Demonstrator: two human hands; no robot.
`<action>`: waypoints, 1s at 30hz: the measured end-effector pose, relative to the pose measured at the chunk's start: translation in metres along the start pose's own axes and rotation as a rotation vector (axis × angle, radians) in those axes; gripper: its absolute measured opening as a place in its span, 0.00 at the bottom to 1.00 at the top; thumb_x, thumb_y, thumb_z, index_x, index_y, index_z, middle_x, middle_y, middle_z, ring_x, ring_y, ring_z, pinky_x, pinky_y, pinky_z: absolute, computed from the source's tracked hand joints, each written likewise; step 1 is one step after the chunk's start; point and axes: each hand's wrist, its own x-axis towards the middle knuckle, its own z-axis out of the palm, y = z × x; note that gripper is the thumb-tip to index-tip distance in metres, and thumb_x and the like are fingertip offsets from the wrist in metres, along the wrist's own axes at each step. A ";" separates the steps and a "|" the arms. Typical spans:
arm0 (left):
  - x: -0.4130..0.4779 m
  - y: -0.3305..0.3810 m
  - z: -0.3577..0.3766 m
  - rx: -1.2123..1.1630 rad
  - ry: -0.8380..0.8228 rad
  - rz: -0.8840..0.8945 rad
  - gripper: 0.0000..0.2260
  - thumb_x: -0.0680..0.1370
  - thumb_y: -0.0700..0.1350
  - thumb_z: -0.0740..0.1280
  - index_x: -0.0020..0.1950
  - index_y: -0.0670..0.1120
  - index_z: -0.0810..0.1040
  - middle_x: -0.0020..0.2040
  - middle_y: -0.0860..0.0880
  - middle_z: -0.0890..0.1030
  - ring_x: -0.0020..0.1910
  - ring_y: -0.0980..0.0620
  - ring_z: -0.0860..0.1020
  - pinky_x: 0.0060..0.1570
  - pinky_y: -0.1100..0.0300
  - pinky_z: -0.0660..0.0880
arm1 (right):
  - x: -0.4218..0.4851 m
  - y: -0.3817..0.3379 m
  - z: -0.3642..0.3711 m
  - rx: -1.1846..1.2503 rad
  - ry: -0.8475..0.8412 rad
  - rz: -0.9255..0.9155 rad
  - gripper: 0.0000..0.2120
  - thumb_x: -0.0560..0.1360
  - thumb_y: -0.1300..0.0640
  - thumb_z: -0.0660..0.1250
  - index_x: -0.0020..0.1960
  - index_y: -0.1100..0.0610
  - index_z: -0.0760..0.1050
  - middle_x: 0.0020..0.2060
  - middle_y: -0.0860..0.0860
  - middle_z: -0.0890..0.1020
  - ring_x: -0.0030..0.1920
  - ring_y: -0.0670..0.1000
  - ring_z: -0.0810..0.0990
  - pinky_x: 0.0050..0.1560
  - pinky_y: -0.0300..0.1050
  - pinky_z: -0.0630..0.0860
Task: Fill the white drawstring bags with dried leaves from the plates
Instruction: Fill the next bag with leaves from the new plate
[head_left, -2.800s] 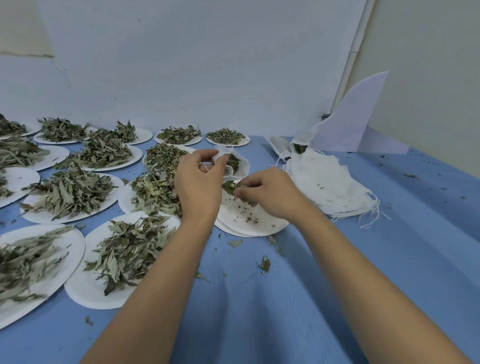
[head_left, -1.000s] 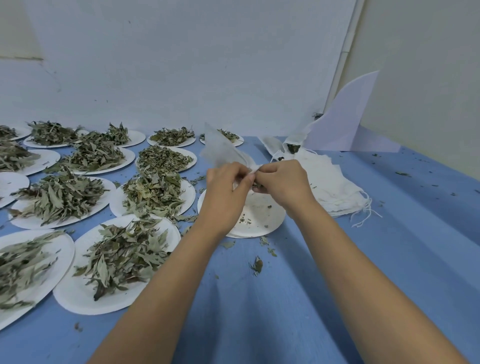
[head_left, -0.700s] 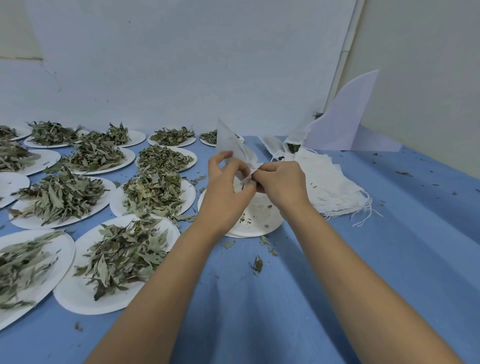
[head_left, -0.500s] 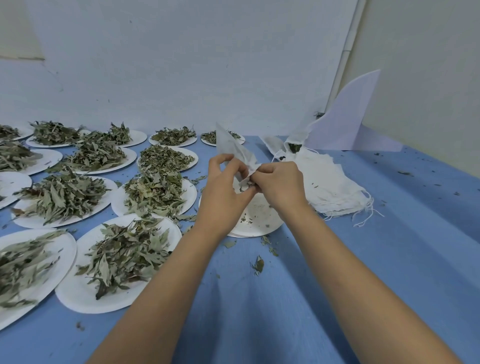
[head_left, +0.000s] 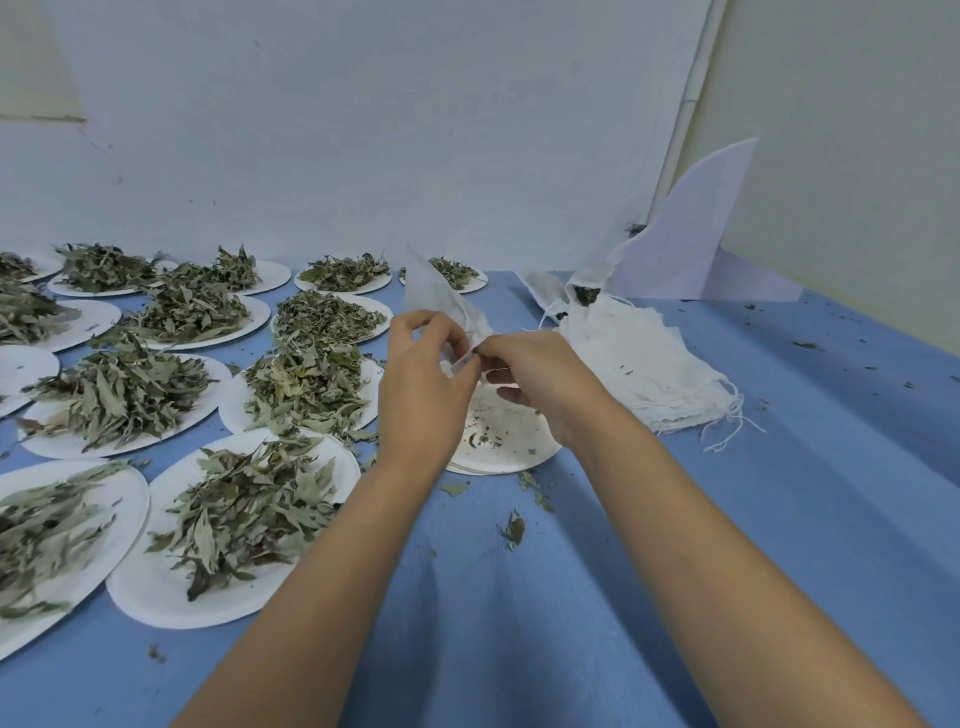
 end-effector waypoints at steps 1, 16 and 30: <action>0.001 -0.001 -0.002 0.013 0.012 -0.005 0.07 0.74 0.42 0.70 0.43 0.48 0.72 0.53 0.53 0.68 0.44 0.78 0.67 0.38 0.78 0.66 | -0.001 -0.001 0.001 0.052 -0.032 0.030 0.07 0.75 0.61 0.63 0.40 0.57 0.77 0.34 0.49 0.79 0.38 0.46 0.76 0.42 0.38 0.72; 0.014 0.005 -0.019 -0.208 0.236 -0.302 0.11 0.75 0.44 0.70 0.38 0.51 0.69 0.51 0.46 0.74 0.42 0.53 0.73 0.42 0.66 0.68 | -0.013 -0.020 0.009 0.253 -0.119 -0.078 0.09 0.75 0.67 0.63 0.50 0.63 0.81 0.47 0.58 0.84 0.44 0.52 0.85 0.46 0.39 0.81; 0.011 0.009 -0.016 -0.330 0.003 -0.436 0.10 0.71 0.43 0.74 0.39 0.45 0.73 0.35 0.51 0.77 0.35 0.50 0.76 0.46 0.45 0.78 | -0.001 0.010 0.016 -0.453 0.319 -0.554 0.02 0.75 0.61 0.66 0.44 0.57 0.78 0.37 0.50 0.82 0.40 0.51 0.80 0.45 0.48 0.76</action>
